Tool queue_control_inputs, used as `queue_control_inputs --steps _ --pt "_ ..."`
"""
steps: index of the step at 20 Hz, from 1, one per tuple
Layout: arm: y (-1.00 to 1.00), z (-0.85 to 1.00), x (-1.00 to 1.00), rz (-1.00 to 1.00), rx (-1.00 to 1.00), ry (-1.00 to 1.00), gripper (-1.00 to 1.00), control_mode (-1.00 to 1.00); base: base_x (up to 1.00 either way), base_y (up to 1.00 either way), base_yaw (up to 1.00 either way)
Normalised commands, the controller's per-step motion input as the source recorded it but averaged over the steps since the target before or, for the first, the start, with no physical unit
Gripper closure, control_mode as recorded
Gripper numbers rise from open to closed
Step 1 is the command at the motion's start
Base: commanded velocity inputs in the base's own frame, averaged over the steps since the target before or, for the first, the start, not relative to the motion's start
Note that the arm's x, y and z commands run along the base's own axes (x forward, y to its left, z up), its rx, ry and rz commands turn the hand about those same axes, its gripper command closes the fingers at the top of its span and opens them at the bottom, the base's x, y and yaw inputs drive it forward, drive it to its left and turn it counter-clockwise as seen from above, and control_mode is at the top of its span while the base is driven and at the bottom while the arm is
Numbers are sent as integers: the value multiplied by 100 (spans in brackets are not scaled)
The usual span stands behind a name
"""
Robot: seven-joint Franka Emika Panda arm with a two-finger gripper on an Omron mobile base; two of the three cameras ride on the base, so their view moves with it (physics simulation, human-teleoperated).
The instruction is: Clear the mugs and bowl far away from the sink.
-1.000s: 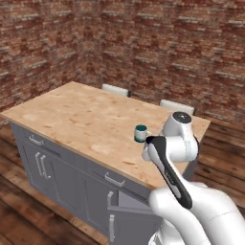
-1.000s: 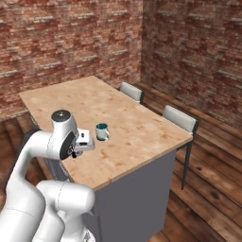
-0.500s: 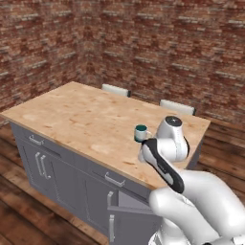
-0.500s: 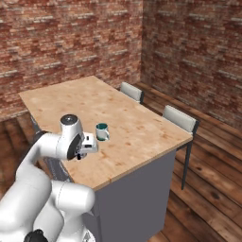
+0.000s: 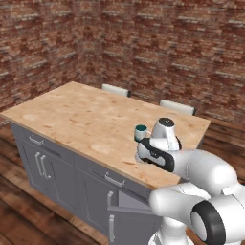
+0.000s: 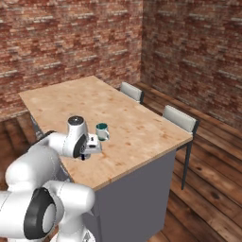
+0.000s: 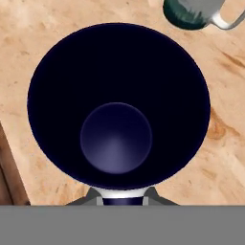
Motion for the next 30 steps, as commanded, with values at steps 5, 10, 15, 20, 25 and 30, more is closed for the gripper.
queue_control_inputs --steps 5,10,15,20,25,30 --pt "0 -32 35 0 0 2 100 -100 0 0 0" --pt "0 -31 32 0 0 0 100 -100 0 0 0" --pt "5 -25 17 0 -1 0 -100 -100 0 0 0" --pt "0 -1 2 0 0 0 -100 -100 0 0 0" --pt "0 5 -2 -1 0 1 -100 -100 0 0 0" --pt "0 66 -18 -4 1 2 -100 -100 0 0 0"
